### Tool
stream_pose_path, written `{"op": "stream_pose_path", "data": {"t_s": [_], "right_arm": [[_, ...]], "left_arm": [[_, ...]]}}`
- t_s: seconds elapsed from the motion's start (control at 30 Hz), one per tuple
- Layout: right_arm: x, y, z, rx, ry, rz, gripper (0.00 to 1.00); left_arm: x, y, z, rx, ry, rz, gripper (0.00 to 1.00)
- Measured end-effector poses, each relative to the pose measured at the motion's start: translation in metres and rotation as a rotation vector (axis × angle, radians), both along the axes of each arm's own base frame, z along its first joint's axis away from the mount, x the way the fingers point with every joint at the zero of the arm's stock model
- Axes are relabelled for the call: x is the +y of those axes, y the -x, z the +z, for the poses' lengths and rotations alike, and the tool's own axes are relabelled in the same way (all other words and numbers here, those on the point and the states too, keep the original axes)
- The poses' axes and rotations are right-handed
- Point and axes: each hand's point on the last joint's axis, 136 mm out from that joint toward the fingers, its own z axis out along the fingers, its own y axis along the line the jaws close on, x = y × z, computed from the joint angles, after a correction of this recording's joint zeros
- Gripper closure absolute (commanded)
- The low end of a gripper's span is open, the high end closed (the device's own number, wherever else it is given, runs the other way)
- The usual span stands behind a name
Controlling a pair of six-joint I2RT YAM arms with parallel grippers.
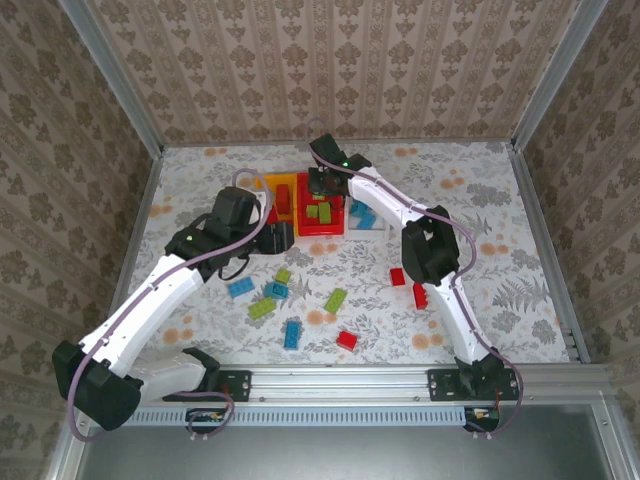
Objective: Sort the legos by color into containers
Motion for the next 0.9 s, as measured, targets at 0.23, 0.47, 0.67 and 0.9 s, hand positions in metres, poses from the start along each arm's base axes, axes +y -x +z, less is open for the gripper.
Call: {"op": "stream_pose_path", "data": {"t_s": [0.23,0.47,0.67,0.9], "right_arm": [[0.001,0.006,-0.019,0.048,0.026,0.034,0.42],[0.001,0.009,-0.009,0.038,0.023,0.044,0.42],[-0.011,0.029,0.047,-0.031,-0.001,0.047,0.45],[-0.056,0.092,0.100,-0.155,-0.027,0.031,0.45]], "left_arm": [[-0.004,-0.003,-0.009,0.025,-0.009,-0.006,0.40],[-0.004,-0.003,-0.009,0.026,-0.008,-0.008,0.40],[-0.003,-0.002,-0.012,0.038,-0.015,-0.008,0.39],[-0.019,0.001,-0.041,0.133,-0.037,-0.057,0.40]]}}
